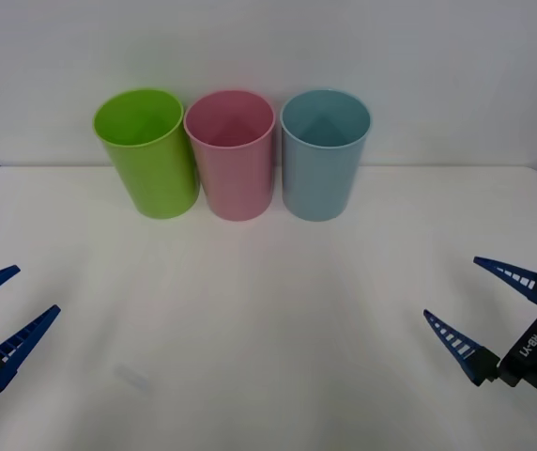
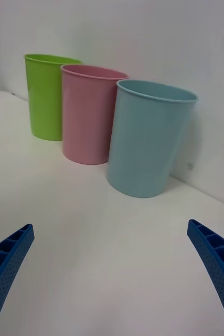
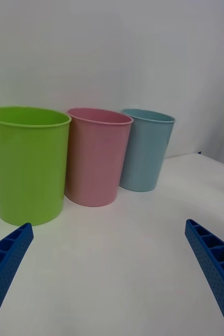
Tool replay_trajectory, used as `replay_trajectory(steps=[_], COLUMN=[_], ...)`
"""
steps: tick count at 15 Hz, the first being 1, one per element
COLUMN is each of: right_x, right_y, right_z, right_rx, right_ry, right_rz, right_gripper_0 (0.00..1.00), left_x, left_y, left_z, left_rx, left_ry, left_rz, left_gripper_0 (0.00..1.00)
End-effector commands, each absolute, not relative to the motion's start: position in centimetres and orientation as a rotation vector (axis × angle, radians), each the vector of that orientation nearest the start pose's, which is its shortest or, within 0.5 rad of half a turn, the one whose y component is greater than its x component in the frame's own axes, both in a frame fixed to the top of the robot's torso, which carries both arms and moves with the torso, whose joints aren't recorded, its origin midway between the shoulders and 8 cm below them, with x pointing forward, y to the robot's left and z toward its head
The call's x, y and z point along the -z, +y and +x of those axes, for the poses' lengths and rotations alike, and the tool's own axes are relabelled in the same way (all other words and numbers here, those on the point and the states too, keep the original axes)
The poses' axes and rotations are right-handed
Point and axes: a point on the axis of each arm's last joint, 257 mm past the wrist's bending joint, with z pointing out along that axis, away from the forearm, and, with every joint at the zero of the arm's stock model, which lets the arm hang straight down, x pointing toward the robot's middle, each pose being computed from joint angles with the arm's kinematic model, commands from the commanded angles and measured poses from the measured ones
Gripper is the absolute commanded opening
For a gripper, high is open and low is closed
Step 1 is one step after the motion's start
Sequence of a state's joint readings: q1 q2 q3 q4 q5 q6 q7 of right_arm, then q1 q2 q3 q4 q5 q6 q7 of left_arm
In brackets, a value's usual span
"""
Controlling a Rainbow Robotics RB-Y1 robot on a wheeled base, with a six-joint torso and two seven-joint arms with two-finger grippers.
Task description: Grasp the object on the table and drop it into the matching bin: aluminum can to the light blue bin, PET bottle to the pink bin.
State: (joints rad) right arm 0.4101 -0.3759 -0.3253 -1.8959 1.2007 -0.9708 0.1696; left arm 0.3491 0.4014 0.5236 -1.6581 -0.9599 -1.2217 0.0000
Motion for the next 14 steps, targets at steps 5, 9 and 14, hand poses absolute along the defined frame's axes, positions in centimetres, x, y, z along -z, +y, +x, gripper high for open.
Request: replay_trajectory(steps=[5,9,14], right_x=[20.6,20.2,20.3], right_y=[-28.1,-27.7,-27.3], right_z=[33.4,34.3,34.6], right_rx=[-0.309,-0.304,-0.313], right_ry=[1.516,1.503,1.504], right_rz=[-0.684,-0.677,-0.667], right_gripper_0=[1.0,1.0,1.0], left_x=[16.9,16.9,16.9], left_y=[33.0,33.0,33.0], left_z=[34.2,34.2,34.2], left_rx=[0.567,0.567,0.567], left_ry=[1.441,1.441,1.441], left_rz=[0.465,0.465,0.465], left_gripper_0=[1.0,1.0,1.0])
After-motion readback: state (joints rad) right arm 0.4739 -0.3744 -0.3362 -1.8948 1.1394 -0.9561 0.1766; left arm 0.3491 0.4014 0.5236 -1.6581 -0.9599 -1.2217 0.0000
